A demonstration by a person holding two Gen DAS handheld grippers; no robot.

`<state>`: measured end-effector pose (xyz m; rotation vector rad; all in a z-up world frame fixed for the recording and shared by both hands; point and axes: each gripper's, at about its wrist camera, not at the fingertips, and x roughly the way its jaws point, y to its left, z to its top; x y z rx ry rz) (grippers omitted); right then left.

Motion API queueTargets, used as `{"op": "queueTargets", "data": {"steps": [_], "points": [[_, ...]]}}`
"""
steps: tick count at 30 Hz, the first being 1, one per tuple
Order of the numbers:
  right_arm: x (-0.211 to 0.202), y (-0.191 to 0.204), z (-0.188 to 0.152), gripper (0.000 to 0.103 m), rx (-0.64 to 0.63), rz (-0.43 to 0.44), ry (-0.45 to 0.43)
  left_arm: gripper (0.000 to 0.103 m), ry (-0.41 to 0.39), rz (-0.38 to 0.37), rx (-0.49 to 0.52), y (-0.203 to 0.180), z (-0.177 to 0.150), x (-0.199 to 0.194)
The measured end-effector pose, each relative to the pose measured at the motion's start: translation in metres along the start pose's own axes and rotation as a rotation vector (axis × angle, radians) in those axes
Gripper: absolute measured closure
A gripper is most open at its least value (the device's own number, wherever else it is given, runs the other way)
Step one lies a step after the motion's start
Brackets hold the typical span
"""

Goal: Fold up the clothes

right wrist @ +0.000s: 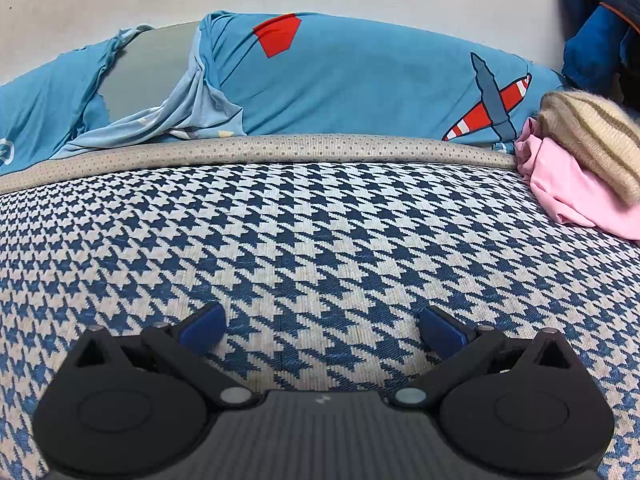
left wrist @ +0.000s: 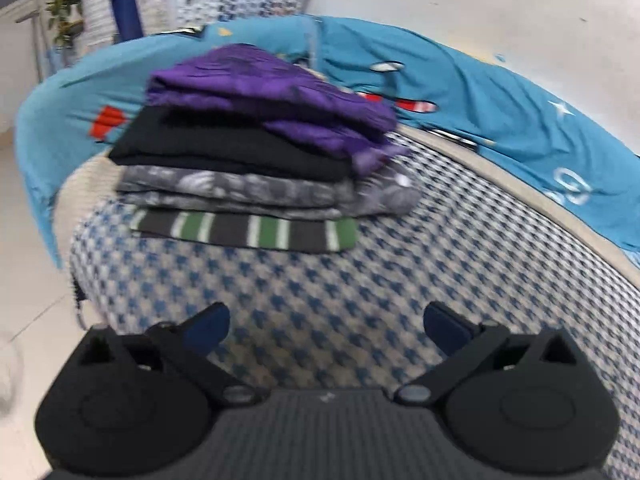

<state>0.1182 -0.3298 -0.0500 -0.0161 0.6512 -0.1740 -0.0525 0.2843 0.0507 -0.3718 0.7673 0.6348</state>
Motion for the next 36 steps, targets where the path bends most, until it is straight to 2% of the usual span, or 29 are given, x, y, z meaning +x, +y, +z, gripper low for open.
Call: {"op": "queueTargets", "data": {"steps": [10, 26, 36], "points": [[0.000, 0.000, 0.000, 0.000, 0.000, 0.000, 0.000, 0.000, 0.035, 0.066, -0.017, 0.022, 0.004, 0.013], [0.001, 0.000, 0.000, 0.000, -0.001, 0.001, -0.002, 0.000, 0.163, 0.052, 0.049, 0.013, 0.000, 0.035], [0.000, 0.000, 0.000, 0.000, -0.002, 0.001, -0.002, 0.000, 0.126, 0.023, 0.145, -0.014, -0.005, 0.027]]}}
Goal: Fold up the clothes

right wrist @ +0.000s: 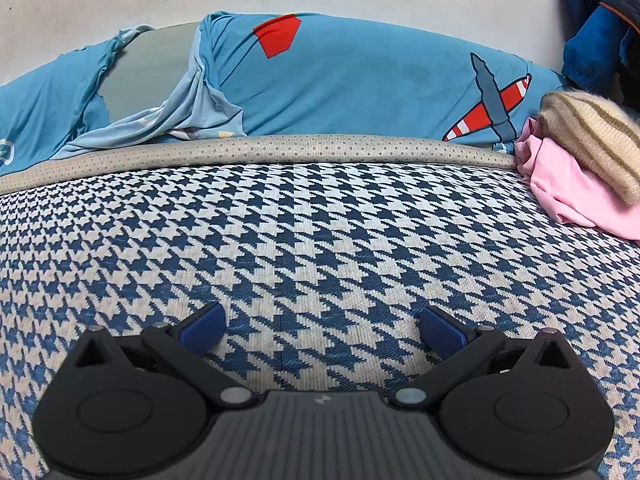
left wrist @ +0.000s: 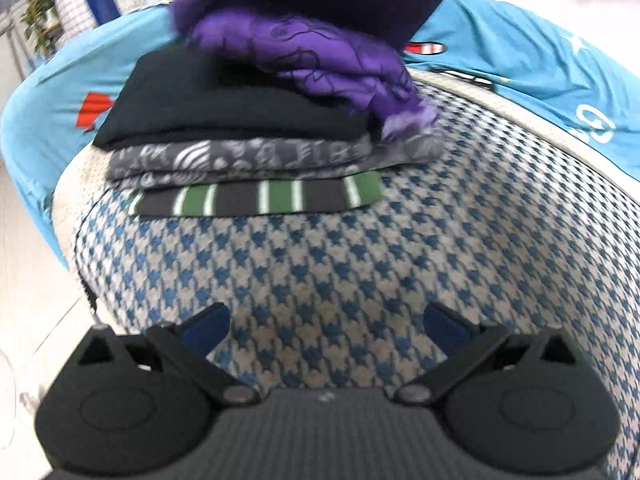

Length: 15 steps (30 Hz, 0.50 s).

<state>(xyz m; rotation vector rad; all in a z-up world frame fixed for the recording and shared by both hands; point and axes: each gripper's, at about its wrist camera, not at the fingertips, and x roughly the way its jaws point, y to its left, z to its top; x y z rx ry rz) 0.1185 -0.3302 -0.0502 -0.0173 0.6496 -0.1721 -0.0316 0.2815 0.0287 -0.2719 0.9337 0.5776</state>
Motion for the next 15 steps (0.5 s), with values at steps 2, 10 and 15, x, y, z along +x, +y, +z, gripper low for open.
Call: {"op": "queueTargets", "data": {"steps": [2, 10, 15], "points": [[0.000, 0.000, 0.000, 0.000, 0.000, 0.000, 0.000, 0.000, -0.011, -0.019, 0.022, -0.009, -0.001, -0.003], [0.000, 0.000, 0.000, 0.000, 0.001, -0.001, 0.000, 0.000, -0.043, -0.116, 0.110, -0.047, -0.009, -0.017], [0.000, 0.000, 0.000, 0.000, 0.001, -0.001, 0.000, 0.000, -0.068, -0.152, 0.197, -0.072, -0.018, -0.024]]}}
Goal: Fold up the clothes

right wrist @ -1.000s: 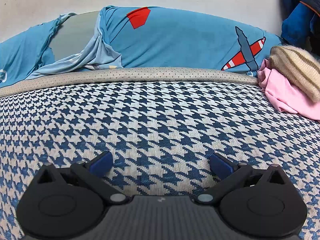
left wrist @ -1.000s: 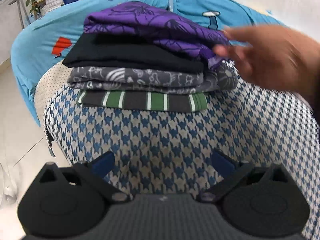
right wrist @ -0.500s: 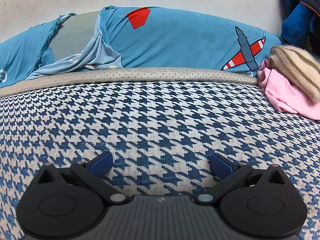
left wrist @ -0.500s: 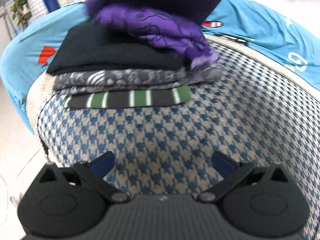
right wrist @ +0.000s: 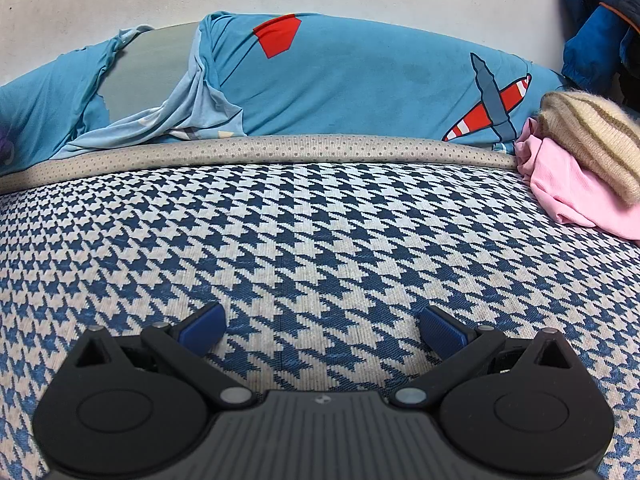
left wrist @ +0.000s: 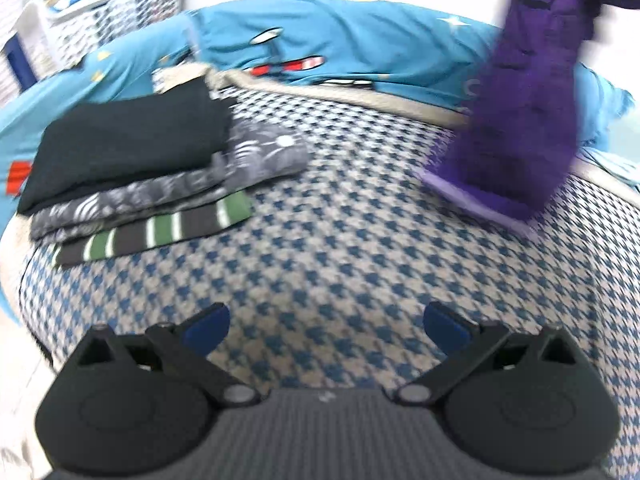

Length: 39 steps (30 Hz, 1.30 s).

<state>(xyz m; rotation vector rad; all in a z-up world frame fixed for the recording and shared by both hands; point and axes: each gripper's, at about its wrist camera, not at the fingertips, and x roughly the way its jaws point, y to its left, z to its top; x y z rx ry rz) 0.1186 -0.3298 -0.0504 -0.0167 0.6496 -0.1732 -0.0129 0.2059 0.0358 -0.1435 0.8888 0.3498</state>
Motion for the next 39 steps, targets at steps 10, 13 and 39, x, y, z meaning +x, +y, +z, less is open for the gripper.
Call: {"op": "queueTargets", "data": {"steps": [10, 13, 39], "points": [[0.000, 0.000, 0.000, 0.000, 0.000, 0.000, 0.000, 0.000, -0.016, -0.104, 0.087, -0.031, -0.006, -0.006], [0.000, 0.000, 0.000, 0.000, 0.000, 0.000, 0.000, 0.000, -0.018, -0.130, 0.110, -0.040, -0.008, -0.008], [0.000, 0.000, 0.000, 0.000, 0.000, 0.000, 0.000, 0.000, 0.077, -0.237, 0.199, -0.070, -0.026, 0.005]]}}
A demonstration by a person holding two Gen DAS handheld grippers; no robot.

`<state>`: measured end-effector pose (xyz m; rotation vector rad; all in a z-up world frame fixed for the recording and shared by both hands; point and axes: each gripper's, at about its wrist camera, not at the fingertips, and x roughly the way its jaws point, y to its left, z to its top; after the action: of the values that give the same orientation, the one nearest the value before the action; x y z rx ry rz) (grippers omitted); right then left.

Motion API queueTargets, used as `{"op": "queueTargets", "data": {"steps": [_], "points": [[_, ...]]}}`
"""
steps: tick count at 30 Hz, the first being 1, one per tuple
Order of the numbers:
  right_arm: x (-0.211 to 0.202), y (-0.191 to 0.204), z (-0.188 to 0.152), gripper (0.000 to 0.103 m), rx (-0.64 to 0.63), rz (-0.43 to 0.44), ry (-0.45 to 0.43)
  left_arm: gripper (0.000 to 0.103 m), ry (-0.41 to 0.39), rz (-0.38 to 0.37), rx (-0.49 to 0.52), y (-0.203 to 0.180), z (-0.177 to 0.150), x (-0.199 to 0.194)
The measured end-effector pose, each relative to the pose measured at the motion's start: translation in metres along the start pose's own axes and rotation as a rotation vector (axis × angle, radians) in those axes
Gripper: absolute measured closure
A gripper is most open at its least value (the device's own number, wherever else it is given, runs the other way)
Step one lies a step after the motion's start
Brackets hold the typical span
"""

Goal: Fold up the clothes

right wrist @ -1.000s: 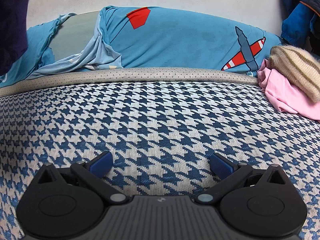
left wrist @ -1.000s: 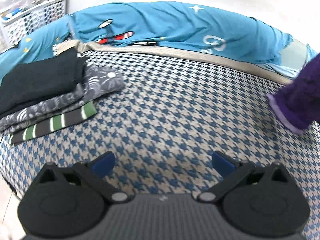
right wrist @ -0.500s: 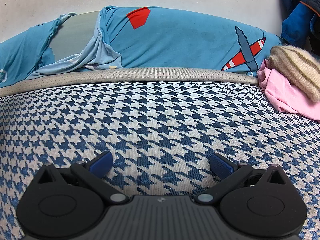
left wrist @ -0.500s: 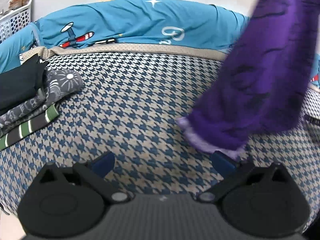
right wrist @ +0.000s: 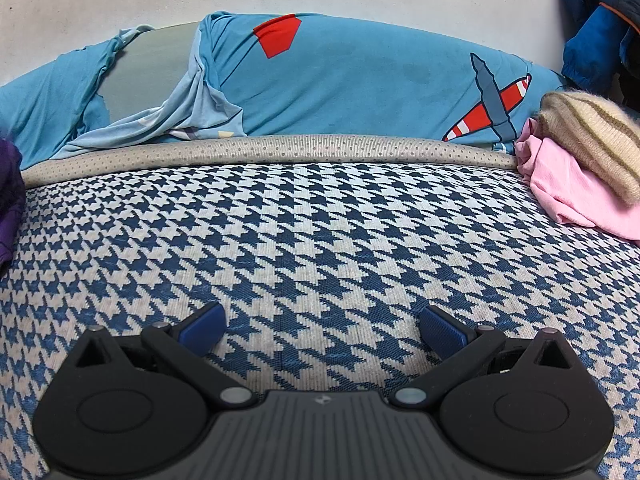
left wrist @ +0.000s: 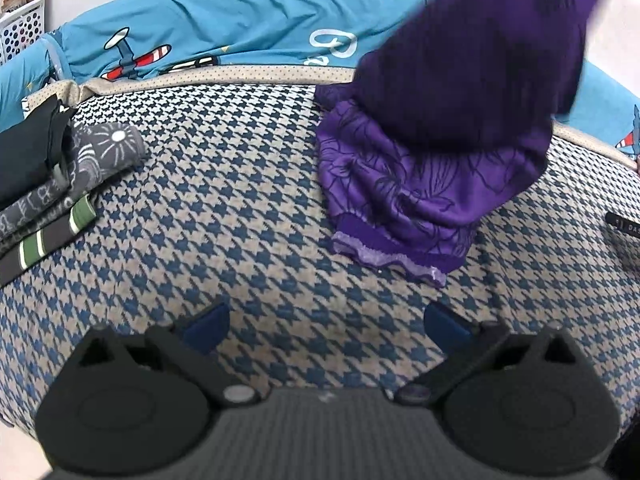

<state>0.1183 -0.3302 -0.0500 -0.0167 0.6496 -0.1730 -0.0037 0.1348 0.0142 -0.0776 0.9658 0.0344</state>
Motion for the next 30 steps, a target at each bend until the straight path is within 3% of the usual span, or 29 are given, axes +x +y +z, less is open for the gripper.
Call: {"op": "queueTargets", "data": {"steps": [13, 17, 22, 30], "points": [[0.000, 0.000, 0.000, 0.000, 0.000, 0.000, 0.000, 0.000, 0.018, -0.008, 0.014, -0.010, 0.001, 0.002], [0.001, 0.000, 0.000, 0.000, 0.000, 0.000, 0.000, 0.000, -0.003, -0.029, 0.060, -0.026, 0.001, -0.001], [0.001, 0.000, 0.000, 0.000, -0.001, 0.001, 0.000, 0.000, -0.012, -0.009, 0.113, -0.045, -0.001, 0.002], [0.000, 0.004, -0.002, 0.000, -0.016, -0.010, -0.003, 0.000, -0.001, 0.026, 0.102, -0.057, 0.002, 0.016]]}}
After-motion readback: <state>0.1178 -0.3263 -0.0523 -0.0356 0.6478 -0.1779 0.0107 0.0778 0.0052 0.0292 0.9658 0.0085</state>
